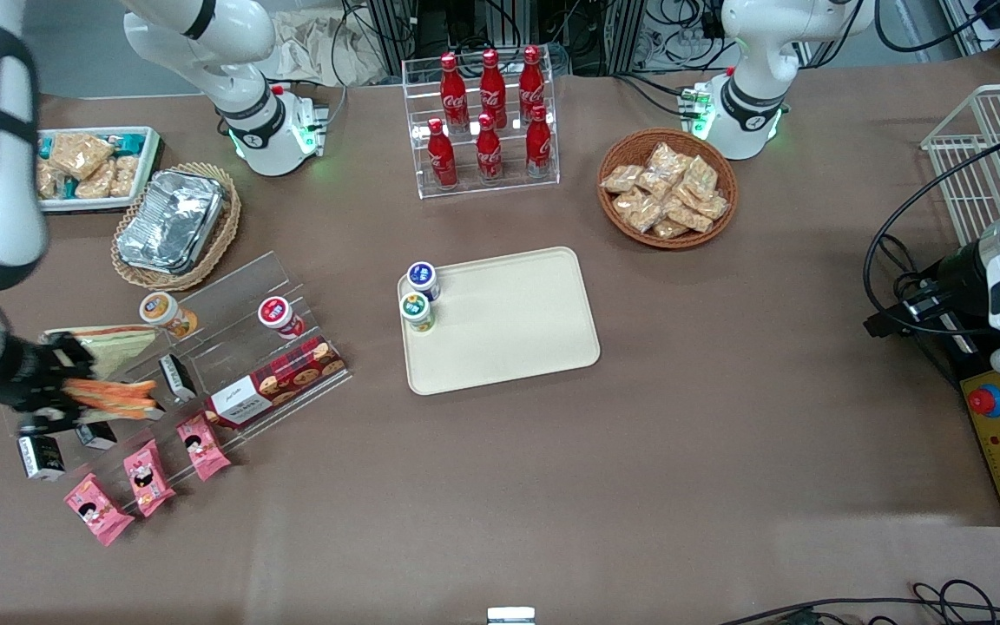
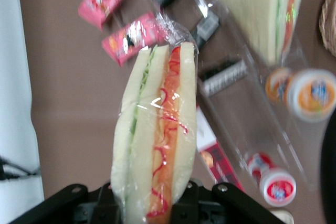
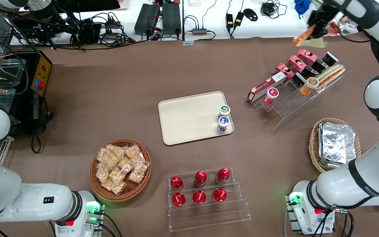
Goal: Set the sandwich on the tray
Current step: 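Carry the held sandwich over the cream tray beside the yogurt cups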
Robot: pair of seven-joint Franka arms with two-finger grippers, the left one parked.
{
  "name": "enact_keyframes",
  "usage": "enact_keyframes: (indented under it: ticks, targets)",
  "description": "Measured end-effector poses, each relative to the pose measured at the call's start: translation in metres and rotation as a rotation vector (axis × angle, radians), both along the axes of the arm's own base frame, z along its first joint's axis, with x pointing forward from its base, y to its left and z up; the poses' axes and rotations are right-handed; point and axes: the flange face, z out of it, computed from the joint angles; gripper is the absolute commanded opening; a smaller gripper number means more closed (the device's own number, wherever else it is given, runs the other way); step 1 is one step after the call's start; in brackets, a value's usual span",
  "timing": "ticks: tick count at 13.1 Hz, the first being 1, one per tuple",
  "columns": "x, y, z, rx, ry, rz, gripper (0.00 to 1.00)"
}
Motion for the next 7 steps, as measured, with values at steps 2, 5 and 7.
enact_keyframes:
  ticks: [2, 5, 7]
  targets:
    - [-0.004, 0.075, 0.001, -0.017, 0.011, -0.017, 0.0]
    - [-0.025, 0.193, -0.006, -0.051, 0.022, -0.033, 0.0]
    - [-0.039, 0.255, -0.021, -0.061, 0.017, -0.049, 0.0]
